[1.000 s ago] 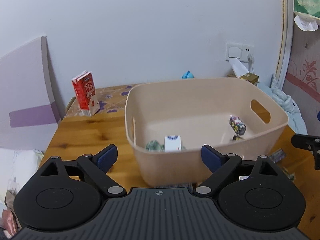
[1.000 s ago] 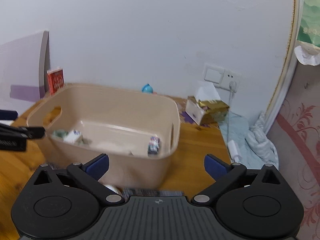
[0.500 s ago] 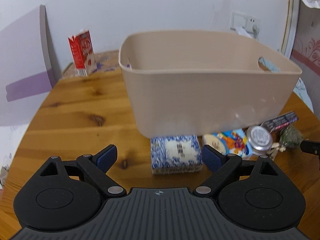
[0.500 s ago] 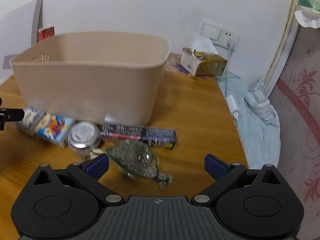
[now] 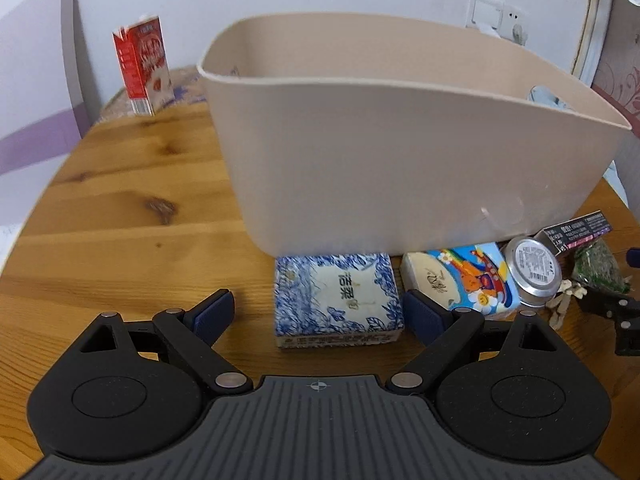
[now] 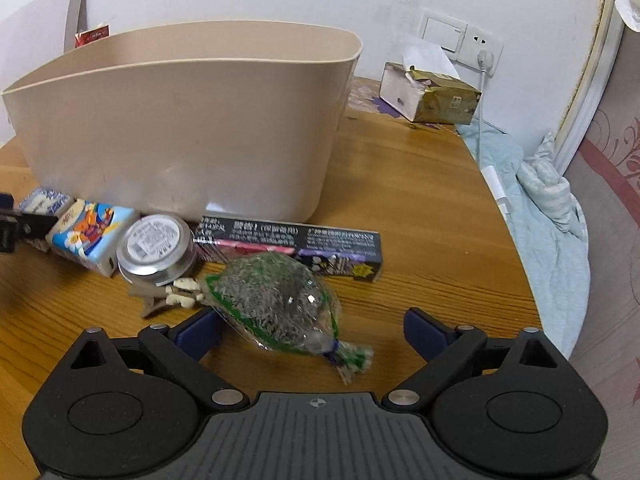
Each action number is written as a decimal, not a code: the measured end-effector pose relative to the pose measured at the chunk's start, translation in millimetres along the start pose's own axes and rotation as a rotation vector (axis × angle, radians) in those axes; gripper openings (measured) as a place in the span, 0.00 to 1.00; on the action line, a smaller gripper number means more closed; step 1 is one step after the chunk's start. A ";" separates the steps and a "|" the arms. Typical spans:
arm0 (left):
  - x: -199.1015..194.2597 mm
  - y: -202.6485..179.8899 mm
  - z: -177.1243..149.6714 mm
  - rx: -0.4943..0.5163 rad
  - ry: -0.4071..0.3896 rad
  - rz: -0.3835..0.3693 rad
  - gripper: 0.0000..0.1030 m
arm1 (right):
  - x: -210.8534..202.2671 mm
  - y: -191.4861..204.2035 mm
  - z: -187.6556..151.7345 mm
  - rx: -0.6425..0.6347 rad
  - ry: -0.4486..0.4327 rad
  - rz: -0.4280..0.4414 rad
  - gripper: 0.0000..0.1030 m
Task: Organize objects
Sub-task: 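Grasp the blue-and-white patterned box with the left tool while the right tool grasps the green mesh bag, then carry both items over the beige bin and release them inside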
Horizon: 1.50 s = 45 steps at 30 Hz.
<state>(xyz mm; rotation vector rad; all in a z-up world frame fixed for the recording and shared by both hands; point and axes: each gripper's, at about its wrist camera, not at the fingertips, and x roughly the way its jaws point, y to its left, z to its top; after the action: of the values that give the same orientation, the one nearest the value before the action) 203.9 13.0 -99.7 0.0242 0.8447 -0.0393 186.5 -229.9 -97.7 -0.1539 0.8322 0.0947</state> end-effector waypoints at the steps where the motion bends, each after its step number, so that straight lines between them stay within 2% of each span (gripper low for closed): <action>1: 1.7 0.2 -0.2 -0.006 0.005 0.003 0.90 | 0.9 -0.3 0.8 0.007 -0.001 0.007 0.91; 3: 3.4 0.9 -0.5 -0.012 0.002 0.012 0.90 | 2.0 -0.9 1.7 0.020 -0.003 0.022 0.89; 6: 2.7 2.0 -0.3 -0.016 -0.004 0.013 0.83 | 1.9 -1.2 2.9 0.034 -0.001 0.057 0.77; 8: 1.2 2.3 -0.1 -0.011 -0.009 0.018 0.74 | 0.8 -0.7 4.0 0.046 0.003 0.085 0.61; 9: 0.3 2.5 -0.1 -0.008 -0.009 0.018 0.71 | -1.4 2.2 3.8 0.043 0.001 0.086 0.56; 10: -1.2 2.7 0.1 -0.006 -0.010 0.013 0.63 | -1.9 4.5 3.8 0.039 0.000 0.090 0.51; 14: -5.3 3.5 -0.5 0.005 0.007 -0.005 0.63 | -5.8 11.8 3.8 0.029 -0.006 0.076 0.43; 22: -32.3 2.7 -7.1 0.033 -0.017 -0.021 0.62 | -29.5 14.9 -2.1 0.048 -0.028 0.061 0.39; 32: -92.2 -5.1 -3.9 0.077 -0.126 -0.044 0.62 | -82.7 12.1 2.0 0.056 -0.135 0.048 0.39; 39: -125.1 -1.1 17.5 0.083 -0.214 -0.044 0.62 | -122.3 13.3 26.1 0.030 -0.270 0.061 0.39; 45: -134.2 -0.7 43.5 0.093 -0.266 -0.036 0.62 | -135.7 14.4 55.7 0.009 -0.348 0.058 0.39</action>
<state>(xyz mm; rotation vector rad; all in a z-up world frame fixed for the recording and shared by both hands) 147.3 14.1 29.6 0.0896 0.5764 -0.1129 134.1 -209.2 38.6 -0.1010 0.4900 0.1672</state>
